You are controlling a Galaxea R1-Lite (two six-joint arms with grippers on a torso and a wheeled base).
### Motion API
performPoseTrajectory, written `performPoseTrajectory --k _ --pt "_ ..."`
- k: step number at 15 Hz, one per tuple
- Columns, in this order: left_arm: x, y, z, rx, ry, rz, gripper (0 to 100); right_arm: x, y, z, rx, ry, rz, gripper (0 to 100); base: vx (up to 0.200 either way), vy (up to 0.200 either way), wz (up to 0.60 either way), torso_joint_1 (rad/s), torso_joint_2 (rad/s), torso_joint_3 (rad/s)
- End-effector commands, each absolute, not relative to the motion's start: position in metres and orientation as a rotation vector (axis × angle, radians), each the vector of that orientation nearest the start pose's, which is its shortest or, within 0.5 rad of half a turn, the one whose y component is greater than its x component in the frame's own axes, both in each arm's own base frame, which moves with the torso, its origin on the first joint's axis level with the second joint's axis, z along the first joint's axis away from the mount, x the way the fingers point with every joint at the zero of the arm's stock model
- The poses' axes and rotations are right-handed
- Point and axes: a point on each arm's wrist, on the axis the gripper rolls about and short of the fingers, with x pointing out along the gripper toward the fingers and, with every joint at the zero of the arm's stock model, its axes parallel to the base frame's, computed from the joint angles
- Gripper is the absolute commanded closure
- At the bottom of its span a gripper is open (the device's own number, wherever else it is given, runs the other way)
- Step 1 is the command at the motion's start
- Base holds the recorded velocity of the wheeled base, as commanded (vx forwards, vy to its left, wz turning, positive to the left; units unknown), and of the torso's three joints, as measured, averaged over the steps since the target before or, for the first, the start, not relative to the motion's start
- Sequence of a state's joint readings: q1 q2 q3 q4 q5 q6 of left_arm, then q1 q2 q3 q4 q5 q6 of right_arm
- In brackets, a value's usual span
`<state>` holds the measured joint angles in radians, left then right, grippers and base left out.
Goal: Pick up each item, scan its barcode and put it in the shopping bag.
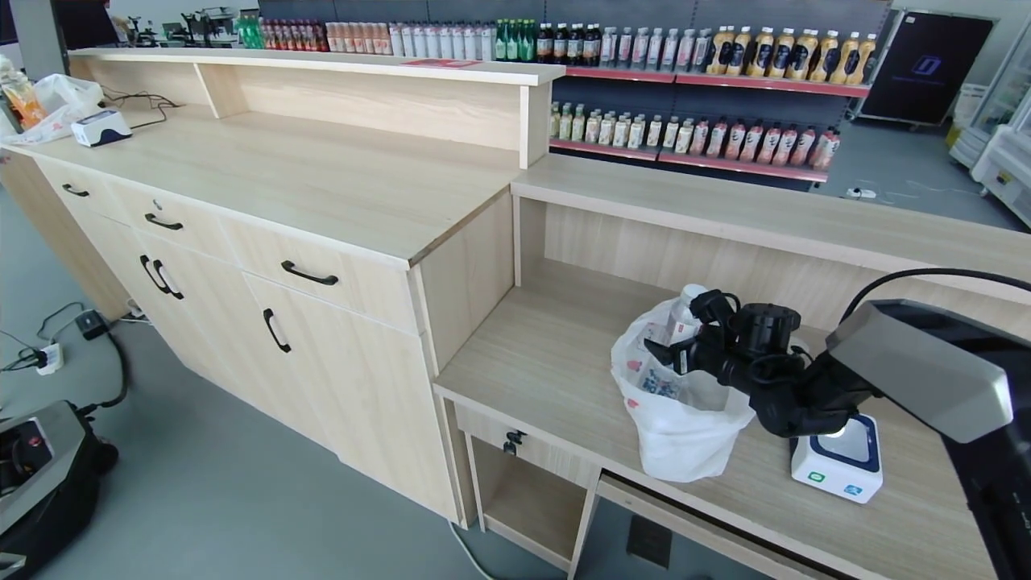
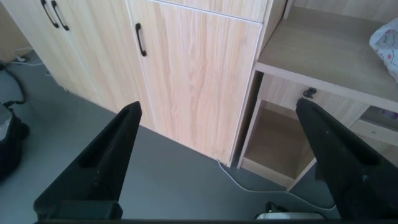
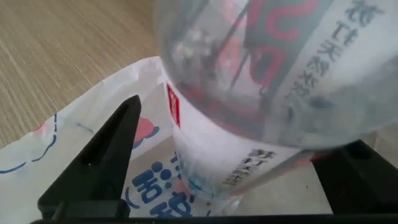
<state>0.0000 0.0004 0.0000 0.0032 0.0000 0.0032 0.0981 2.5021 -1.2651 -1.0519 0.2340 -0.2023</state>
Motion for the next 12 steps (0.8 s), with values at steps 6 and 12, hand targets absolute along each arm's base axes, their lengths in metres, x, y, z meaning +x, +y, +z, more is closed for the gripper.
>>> performPoseTrajectory --k 6,12 --pt "-0.023 0.0 0.075 0.003 0.003 0.0 0 0.379 0.034 0.155 -0.199 0.095 0.314 0 0.0 0.0 0.0 0.0 0.0 0.0" --pt "-0.023 0.0 0.075 0.003 0.003 0.0 0 0.238 -0.069 0.238 -0.322 0.121 -0.06 0 0.0 0.0 -0.3 -0.003 0.0 0.0"
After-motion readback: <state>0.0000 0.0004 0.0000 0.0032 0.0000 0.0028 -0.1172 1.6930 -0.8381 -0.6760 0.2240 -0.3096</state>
